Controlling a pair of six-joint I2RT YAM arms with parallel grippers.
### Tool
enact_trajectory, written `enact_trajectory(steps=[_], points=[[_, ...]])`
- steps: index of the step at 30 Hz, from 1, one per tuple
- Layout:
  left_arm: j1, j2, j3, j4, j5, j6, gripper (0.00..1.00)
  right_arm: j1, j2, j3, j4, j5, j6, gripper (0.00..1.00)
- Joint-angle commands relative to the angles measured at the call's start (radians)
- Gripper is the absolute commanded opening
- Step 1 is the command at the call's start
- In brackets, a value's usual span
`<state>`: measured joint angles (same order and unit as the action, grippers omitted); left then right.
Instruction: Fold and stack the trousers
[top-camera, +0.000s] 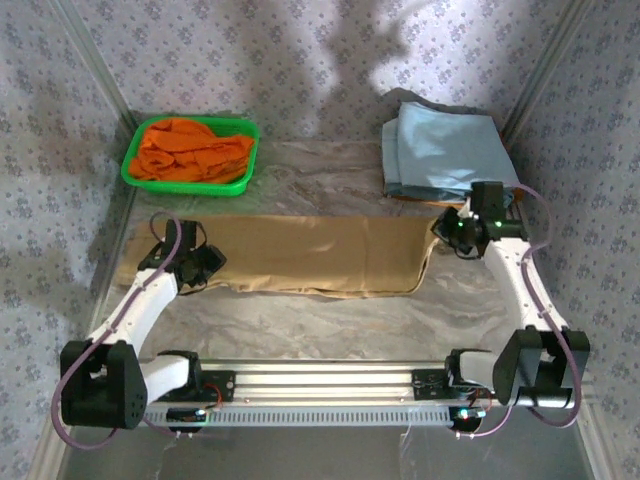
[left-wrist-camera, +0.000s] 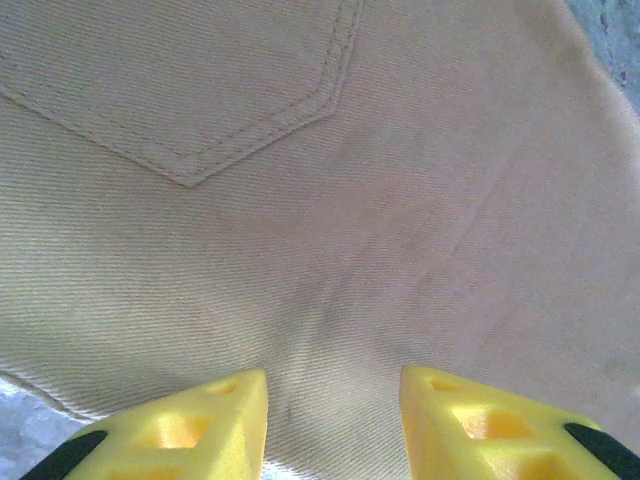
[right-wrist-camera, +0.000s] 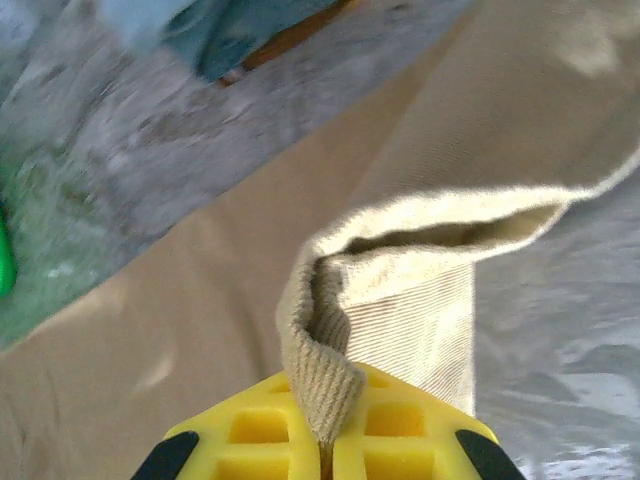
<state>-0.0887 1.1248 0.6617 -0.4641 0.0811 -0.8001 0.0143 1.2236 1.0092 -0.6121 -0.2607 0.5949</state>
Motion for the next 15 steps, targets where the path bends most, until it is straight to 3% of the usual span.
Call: enact_trajectory(steps=[1, 15], points=[[0.012, -0.034, 0.033, -0.031, 0.024, 0.023, 0.4, 0.124, -0.016, 0.072, -0.055, 0.087, 0.026, 0.0], [0.033, -0.036, 0.03, -0.033, 0.058, 0.036, 0.4, 0.584, 0.332, 0.407, -0.026, 0.228, 0.093, 0.0]])
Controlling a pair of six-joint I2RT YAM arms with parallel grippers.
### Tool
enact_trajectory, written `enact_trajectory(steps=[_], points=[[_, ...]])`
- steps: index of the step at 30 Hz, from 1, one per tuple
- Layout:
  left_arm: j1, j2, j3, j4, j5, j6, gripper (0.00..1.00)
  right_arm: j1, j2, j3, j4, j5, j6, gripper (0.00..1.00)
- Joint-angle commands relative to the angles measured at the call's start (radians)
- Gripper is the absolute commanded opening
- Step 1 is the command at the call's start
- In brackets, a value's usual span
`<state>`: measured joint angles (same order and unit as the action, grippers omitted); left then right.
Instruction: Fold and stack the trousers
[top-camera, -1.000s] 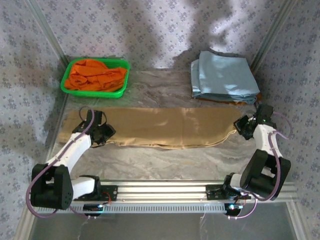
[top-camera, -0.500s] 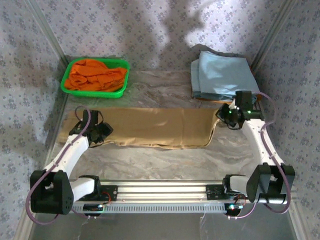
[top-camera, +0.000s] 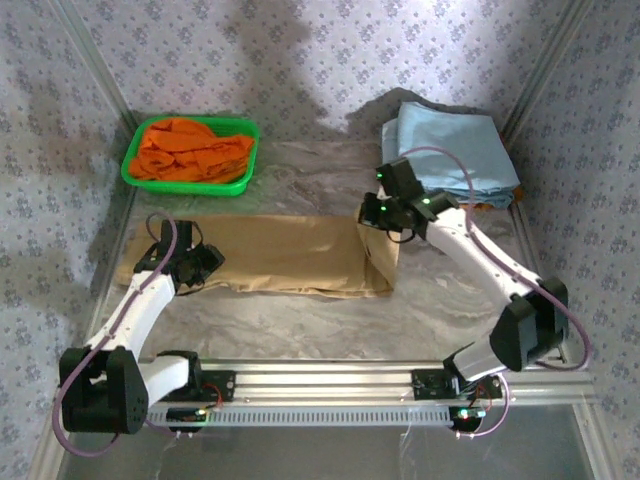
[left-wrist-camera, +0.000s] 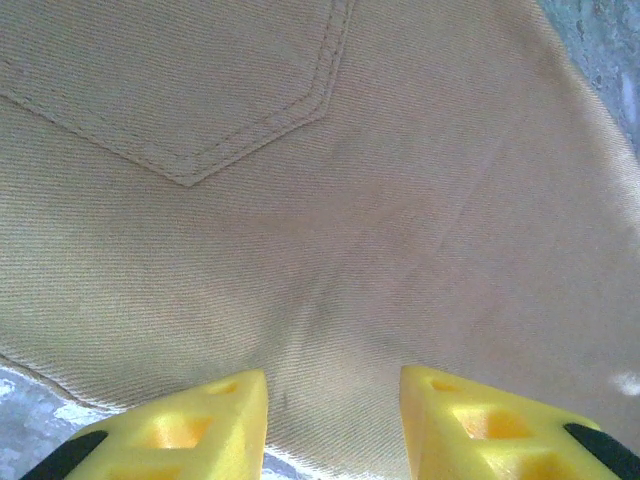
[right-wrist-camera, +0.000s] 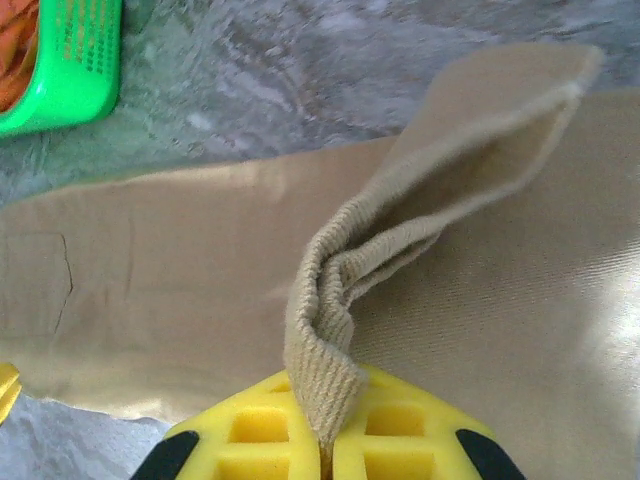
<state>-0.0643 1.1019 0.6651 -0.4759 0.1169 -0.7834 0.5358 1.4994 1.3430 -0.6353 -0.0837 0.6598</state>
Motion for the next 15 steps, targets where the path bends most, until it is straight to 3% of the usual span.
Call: enact_trajectory(steps=[1, 7, 15], points=[[0.011, -0.012, 0.027, -0.018, 0.026, 0.019, 0.4, 0.084, 0.082, 0.095, -0.001, 0.058, 0.031, 0.0], [0.013, -0.004, 0.021, -0.012, 0.033, 0.021, 0.4, 0.196, 0.2, 0.201, 0.0, 0.092, 0.055, 0.0], [0.018, -0.008, 0.002, -0.001, 0.04, 0.02, 0.4, 0.242, 0.27, 0.272, 0.03, 0.121, 0.099, 0.0]])
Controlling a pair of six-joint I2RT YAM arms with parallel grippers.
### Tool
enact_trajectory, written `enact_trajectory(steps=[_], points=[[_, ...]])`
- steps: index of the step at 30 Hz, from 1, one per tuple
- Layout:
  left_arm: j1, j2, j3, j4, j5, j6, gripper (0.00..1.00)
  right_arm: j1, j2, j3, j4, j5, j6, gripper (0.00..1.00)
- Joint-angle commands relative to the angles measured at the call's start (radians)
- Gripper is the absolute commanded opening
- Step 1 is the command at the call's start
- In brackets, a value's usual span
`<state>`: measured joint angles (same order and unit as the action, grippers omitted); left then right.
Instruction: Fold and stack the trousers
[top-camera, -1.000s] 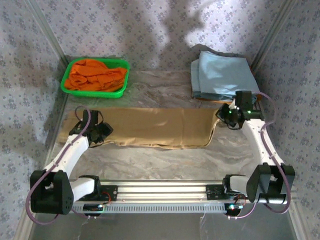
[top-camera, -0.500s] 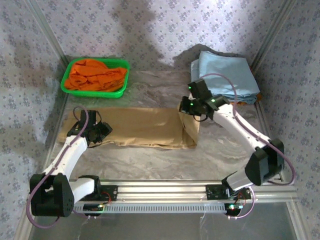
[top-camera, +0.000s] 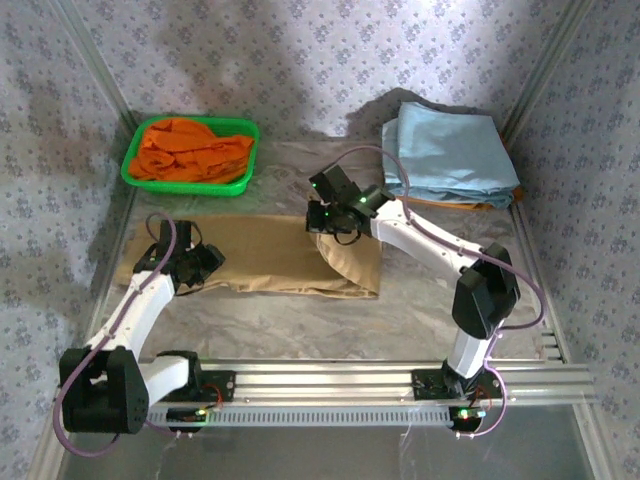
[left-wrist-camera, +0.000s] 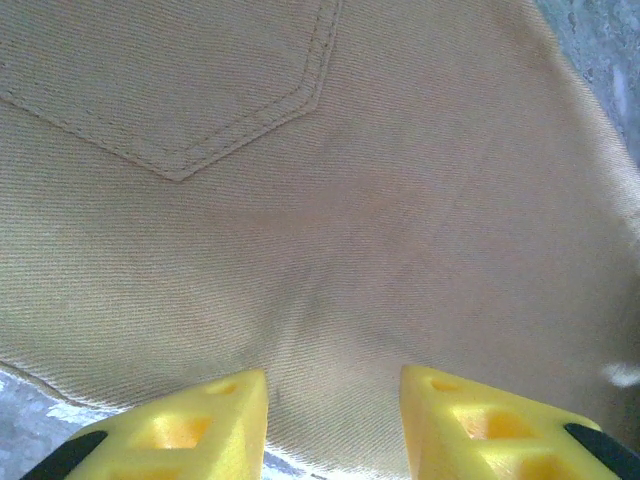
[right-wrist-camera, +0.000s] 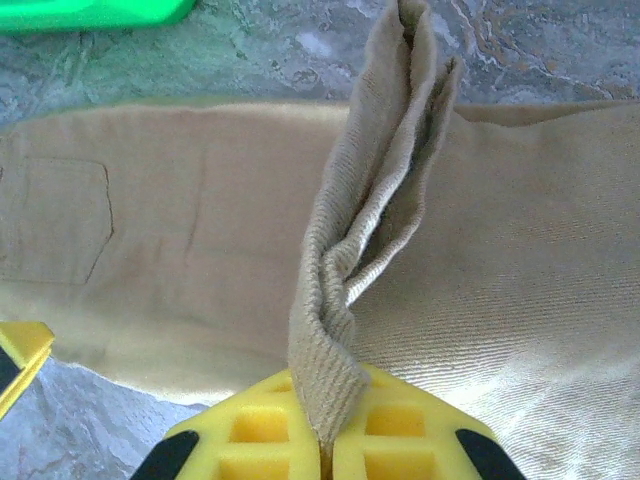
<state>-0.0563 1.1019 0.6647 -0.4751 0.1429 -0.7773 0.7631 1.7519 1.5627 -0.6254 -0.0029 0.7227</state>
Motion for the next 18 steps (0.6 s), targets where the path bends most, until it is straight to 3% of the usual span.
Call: enact_trajectory(steps=[1, 15, 17, 18], points=[[0.012, -0.007, 0.003, -0.003, 0.014, 0.016, 0.4, 0.028, 0.029, 0.064, 0.02, 0.044, 0.037, 0.0], [0.027, -0.025, -0.008, -0.014, 0.017, 0.02, 0.42, 0.212, 0.324, 0.229, 0.03, -0.041, 0.086, 0.0], [0.029, -0.027, -0.01, -0.018, 0.015, 0.018, 0.44, 0.228, 0.357, 0.248, 0.029, -0.066, 0.083, 0.1], [0.029, -0.028, -0.012, -0.017, 0.015, 0.014, 0.46, 0.235, 0.37, 0.261, 0.017, -0.087, 0.083, 0.23]])
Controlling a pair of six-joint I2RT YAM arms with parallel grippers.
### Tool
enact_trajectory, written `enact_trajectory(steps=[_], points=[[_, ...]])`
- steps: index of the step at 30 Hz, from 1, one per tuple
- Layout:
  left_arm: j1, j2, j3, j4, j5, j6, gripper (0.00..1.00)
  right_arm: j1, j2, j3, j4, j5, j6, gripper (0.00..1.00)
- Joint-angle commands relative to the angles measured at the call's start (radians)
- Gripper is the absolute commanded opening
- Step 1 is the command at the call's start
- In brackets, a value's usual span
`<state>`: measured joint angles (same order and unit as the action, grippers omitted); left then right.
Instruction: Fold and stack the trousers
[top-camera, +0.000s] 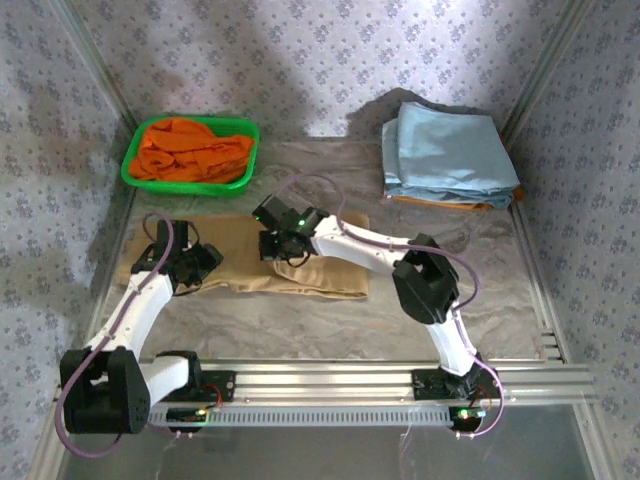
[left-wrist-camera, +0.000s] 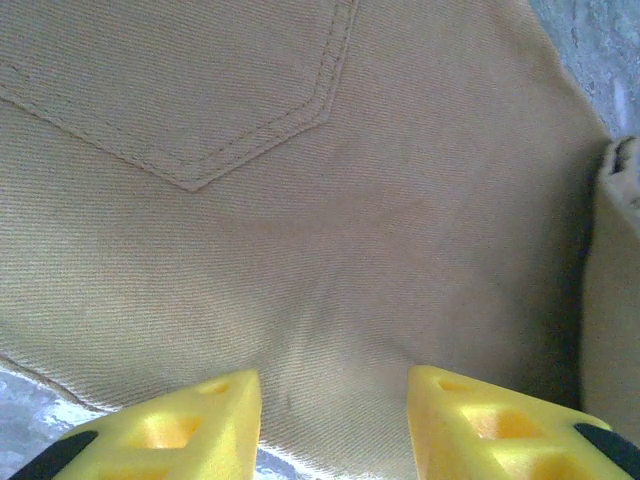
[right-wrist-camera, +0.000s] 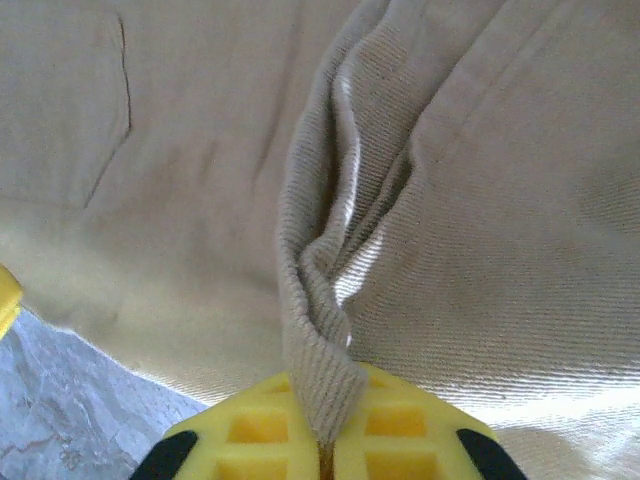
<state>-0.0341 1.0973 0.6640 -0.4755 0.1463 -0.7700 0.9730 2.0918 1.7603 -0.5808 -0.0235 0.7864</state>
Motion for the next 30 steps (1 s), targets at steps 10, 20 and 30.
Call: enact_trajectory(steps=[10, 20, 30], points=[[-0.007, 0.011, 0.023, -0.019, 0.031, 0.004, 0.59, -0.01, -0.187, -0.01, -0.131, -0.056, -0.089, 0.65], [-0.209, 0.348, 0.326, -0.009, -0.047, 0.114, 0.58, -0.273, -0.493, -0.468, -0.065, -0.016, -0.089, 0.63], [-0.346, 0.825, 0.769, -0.077, -0.149, 0.314, 0.53, -0.404, -0.54, -0.704, 0.022, -0.068, -0.125, 0.62]])
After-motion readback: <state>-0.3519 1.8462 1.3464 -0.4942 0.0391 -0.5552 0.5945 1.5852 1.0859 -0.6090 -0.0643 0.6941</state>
